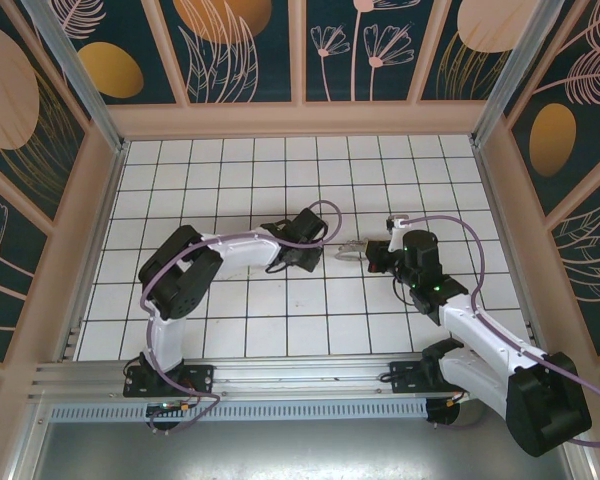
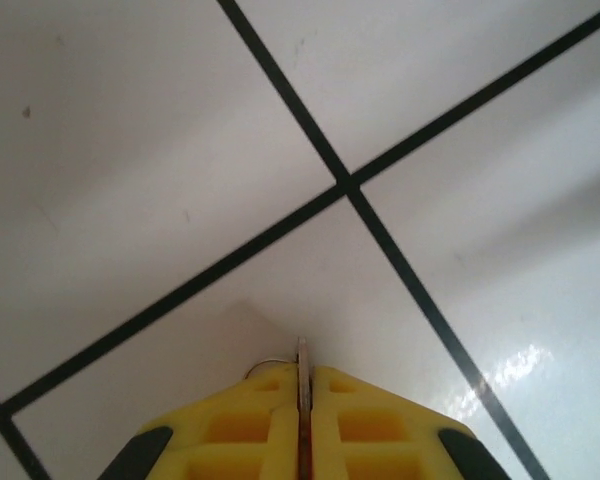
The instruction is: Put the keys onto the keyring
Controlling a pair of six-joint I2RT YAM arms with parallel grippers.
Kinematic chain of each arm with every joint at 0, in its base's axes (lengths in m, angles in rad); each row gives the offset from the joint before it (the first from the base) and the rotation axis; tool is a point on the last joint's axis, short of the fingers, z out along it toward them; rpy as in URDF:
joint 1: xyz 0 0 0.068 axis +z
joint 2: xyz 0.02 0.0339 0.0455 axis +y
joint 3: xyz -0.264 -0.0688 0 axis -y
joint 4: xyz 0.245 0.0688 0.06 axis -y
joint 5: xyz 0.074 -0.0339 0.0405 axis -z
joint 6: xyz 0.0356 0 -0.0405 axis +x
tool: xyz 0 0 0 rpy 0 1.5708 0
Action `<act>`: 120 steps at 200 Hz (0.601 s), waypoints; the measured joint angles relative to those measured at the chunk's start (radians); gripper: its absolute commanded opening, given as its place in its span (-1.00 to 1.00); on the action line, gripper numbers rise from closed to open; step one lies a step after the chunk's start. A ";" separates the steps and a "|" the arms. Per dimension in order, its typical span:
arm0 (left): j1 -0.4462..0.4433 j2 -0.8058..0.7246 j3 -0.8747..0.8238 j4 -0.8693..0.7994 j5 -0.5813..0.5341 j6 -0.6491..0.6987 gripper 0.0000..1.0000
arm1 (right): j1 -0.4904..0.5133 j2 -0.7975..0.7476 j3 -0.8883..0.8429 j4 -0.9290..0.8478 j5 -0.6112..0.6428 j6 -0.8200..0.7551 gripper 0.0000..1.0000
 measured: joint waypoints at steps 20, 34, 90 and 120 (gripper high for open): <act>0.000 -0.035 -0.044 0.000 0.020 0.000 -0.83 | 0.000 0.000 0.000 0.000 0.000 0.000 -1.00; 0.000 -0.058 -0.071 0.000 0.037 0.001 -0.78 | 0.000 0.000 0.000 0.000 0.000 0.000 -1.00; 0.000 -0.119 -0.122 -0.002 0.115 0.001 -0.53 | 0.000 0.000 0.000 0.000 0.000 0.000 -1.00; 0.000 -0.142 -0.149 -0.001 0.139 -0.004 -0.51 | 0.000 0.000 0.000 0.000 0.000 0.000 -1.00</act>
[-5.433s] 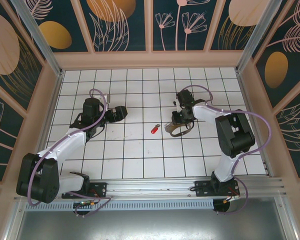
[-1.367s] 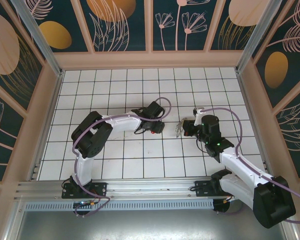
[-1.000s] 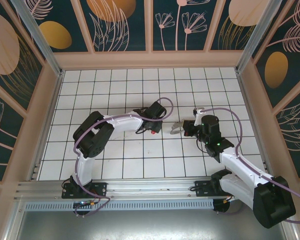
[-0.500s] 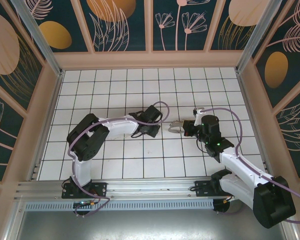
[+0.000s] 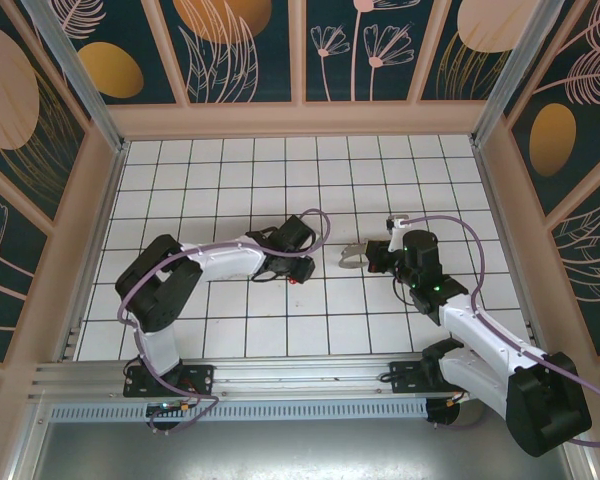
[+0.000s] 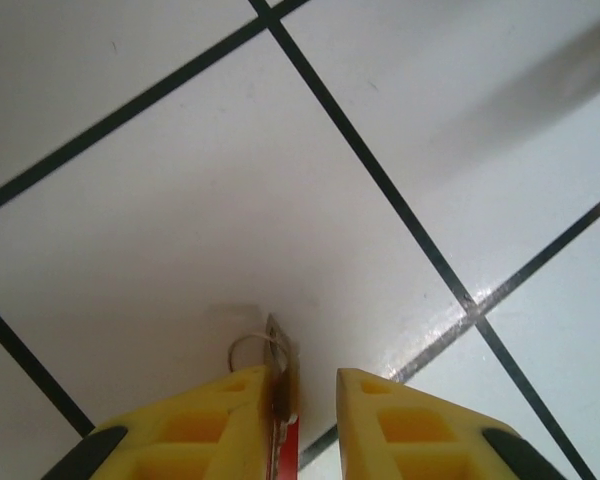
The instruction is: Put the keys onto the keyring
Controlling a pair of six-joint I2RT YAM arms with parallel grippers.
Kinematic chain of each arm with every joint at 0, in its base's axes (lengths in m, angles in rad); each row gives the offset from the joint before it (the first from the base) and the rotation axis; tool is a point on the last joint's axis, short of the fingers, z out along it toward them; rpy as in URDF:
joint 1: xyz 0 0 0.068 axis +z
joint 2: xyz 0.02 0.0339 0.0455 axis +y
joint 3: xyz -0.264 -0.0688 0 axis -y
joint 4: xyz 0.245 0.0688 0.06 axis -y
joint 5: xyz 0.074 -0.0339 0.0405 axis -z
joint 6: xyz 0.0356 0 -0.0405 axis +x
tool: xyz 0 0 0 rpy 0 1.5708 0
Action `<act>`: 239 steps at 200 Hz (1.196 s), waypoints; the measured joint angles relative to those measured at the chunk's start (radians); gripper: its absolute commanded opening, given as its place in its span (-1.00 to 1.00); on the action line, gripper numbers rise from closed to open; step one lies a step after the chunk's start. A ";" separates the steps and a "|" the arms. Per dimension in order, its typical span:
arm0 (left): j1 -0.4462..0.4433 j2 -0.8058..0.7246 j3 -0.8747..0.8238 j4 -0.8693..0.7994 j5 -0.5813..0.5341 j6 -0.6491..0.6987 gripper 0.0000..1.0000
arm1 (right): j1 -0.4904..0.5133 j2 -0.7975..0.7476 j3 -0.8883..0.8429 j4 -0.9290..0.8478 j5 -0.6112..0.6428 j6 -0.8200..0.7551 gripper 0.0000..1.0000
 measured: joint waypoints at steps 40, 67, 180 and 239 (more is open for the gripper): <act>0.000 -0.019 -0.014 -0.003 0.015 -0.034 -0.50 | 0.000 0.000 0.000 0.000 0.000 0.000 -1.00; 0.000 -0.019 0.003 -0.017 0.015 -0.051 -0.50 | 0.000 0.000 0.000 0.000 0.000 0.000 -1.00; 0.000 0.046 0.108 -0.072 -0.057 -0.072 -0.58 | 0.000 0.000 0.000 0.000 0.000 0.000 -1.00; 0.000 0.063 0.108 -0.099 -0.056 -0.071 -0.58 | 0.000 0.000 0.000 0.000 0.000 0.000 -1.00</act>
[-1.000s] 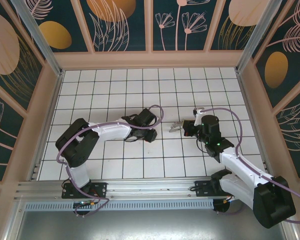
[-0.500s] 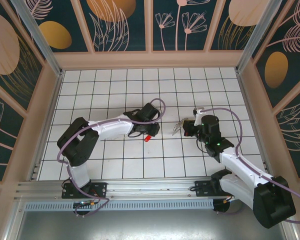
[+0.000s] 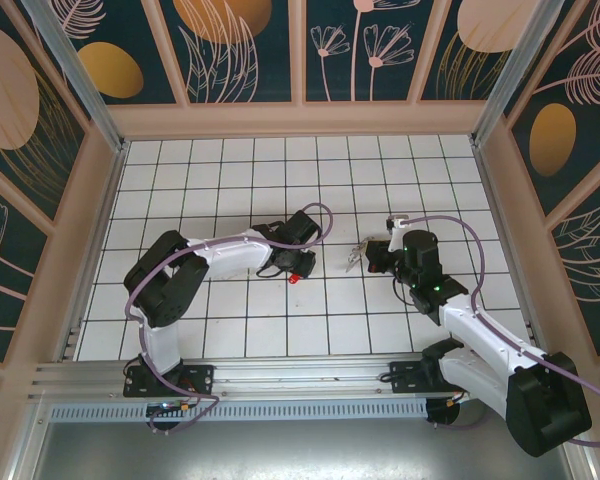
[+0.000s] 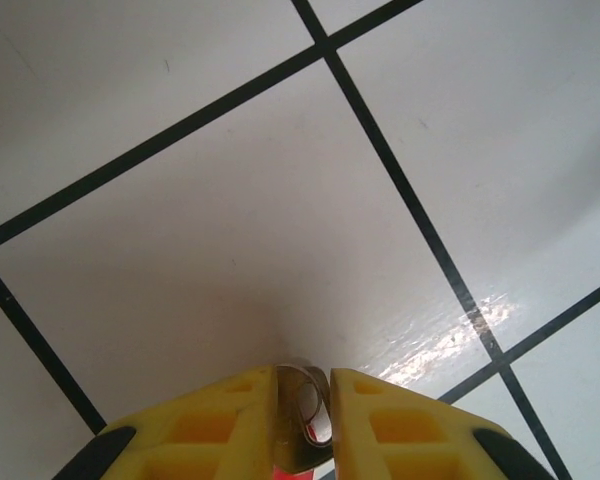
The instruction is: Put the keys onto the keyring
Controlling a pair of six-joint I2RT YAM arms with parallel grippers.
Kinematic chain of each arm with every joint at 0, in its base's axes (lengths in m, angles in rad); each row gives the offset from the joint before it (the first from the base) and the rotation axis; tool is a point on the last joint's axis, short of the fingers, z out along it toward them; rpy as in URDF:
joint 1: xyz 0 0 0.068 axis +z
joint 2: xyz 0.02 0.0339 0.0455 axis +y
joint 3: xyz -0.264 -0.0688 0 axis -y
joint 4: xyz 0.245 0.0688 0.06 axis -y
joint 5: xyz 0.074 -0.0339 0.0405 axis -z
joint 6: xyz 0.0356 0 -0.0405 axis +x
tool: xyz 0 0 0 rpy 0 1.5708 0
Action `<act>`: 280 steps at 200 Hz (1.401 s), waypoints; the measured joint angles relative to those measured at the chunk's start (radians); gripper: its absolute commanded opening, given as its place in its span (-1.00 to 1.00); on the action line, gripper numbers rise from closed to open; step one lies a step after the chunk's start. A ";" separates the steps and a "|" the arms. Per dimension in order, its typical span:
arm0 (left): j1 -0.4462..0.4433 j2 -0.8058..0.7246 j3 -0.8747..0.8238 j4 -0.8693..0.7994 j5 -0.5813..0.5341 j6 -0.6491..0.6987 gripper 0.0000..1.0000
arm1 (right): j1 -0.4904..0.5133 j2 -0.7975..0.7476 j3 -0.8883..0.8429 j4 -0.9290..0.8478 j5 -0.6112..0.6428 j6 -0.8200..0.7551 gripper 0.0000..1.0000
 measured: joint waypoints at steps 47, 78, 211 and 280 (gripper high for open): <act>-0.001 0.002 0.000 -0.010 0.013 0.000 -0.58 | 0.000 0.000 0.000 0.000 0.000 0.000 -1.00; -0.007 0.021 0.009 -0.010 0.014 0.000 -0.57 | 0.000 0.000 0.000 0.000 0.000 0.000 -1.00; -0.058 0.074 0.084 -0.047 -0.094 -0.010 -0.35 | -0.001 0.000 0.000 0.000 0.000 0.000 -1.00; -0.072 0.089 0.099 -0.063 -0.177 -0.013 -0.56 | -0.001 0.000 0.000 0.000 0.000 -0.001 -1.00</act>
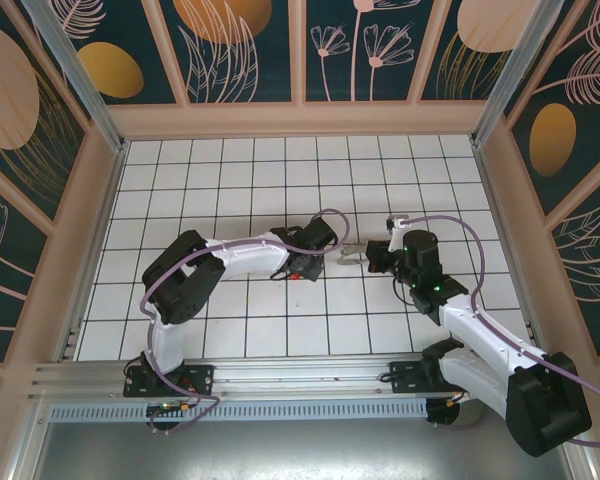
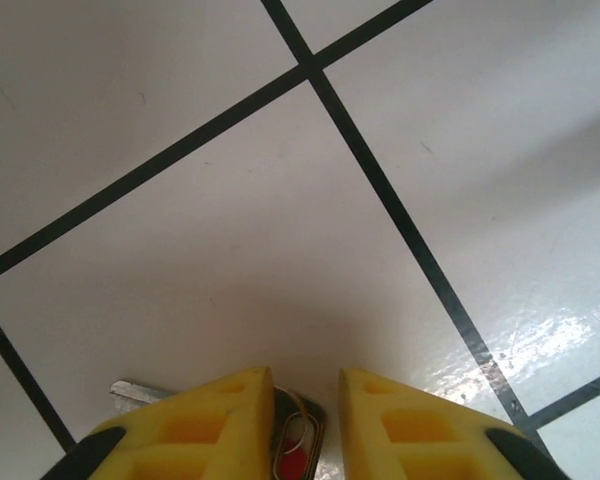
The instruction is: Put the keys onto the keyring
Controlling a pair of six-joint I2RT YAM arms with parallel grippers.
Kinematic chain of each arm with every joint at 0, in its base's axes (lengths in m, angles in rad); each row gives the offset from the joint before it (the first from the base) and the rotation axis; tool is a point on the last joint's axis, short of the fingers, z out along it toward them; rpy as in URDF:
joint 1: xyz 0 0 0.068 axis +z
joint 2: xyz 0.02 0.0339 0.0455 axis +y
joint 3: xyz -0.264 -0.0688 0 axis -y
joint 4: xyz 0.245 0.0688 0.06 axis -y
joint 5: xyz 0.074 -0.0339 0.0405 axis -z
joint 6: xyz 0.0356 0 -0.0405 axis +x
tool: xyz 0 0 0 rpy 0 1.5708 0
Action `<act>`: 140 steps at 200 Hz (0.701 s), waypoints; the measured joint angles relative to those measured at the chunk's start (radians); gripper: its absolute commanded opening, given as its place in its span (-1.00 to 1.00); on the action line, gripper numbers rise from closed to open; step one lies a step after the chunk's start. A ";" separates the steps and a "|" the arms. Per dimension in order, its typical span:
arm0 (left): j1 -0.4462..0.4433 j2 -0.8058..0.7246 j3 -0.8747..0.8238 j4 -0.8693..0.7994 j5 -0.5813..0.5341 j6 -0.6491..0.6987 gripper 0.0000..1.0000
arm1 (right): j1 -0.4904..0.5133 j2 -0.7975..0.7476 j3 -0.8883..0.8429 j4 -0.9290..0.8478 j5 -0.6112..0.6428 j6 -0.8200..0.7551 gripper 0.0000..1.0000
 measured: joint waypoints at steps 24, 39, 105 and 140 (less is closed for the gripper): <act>0.000 0.000 0.000 0.000 -0.005 -0.002 -0.63 | 0.000 0.000 0.000 0.000 0.000 0.000 -1.00; 0.000 0.000 0.000 0.000 -0.011 -0.002 -0.69 | 0.000 0.000 0.000 0.000 0.000 0.000 -1.00; 0.000 -0.016 -0.021 0.005 -0.003 -0.005 -1.00 | 0.000 0.000 0.000 0.000 0.000 0.000 -1.00; 0.000 -0.034 -0.034 -0.002 0.035 -0.001 -1.00 | 0.000 0.000 0.000 0.000 0.000 0.000 -1.00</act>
